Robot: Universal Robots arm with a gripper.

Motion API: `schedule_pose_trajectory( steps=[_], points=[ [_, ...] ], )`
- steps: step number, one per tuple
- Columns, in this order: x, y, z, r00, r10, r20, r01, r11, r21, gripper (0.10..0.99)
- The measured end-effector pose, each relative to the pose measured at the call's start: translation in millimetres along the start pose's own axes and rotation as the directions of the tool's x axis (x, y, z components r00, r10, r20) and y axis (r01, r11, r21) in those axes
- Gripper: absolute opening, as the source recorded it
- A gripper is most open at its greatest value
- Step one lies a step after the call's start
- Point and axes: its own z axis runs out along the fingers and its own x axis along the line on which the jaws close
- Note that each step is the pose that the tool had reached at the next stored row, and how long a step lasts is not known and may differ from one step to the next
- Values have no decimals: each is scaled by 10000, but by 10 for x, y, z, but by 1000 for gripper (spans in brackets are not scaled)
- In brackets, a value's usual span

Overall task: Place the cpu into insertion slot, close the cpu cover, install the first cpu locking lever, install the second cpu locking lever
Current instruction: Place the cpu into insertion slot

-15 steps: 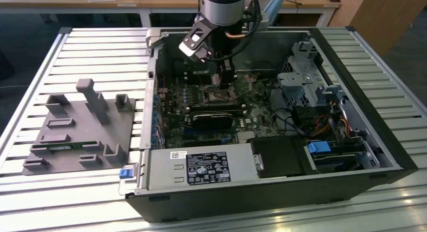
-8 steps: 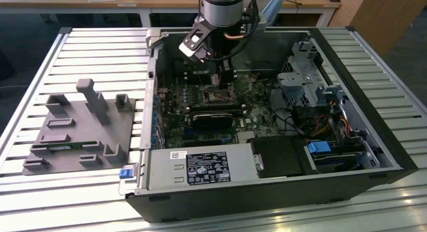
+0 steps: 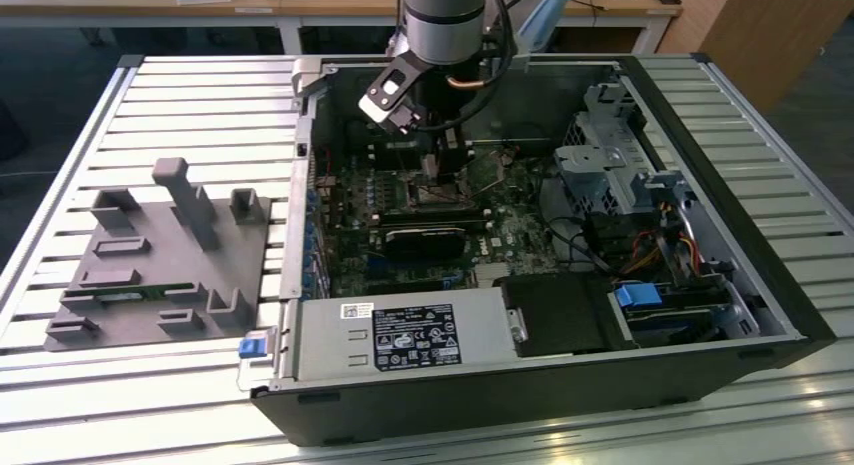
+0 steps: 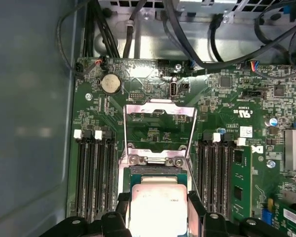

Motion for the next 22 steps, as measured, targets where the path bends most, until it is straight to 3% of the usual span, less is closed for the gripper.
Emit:
schedule_pose_trajectory(
  steps=[4,22],
  points=[
    [5,-4,59,10000,-3,29,3,10000,2,541],
    [19,-15,173,10000,-6,84,6,10000,3,541]
  ],
)
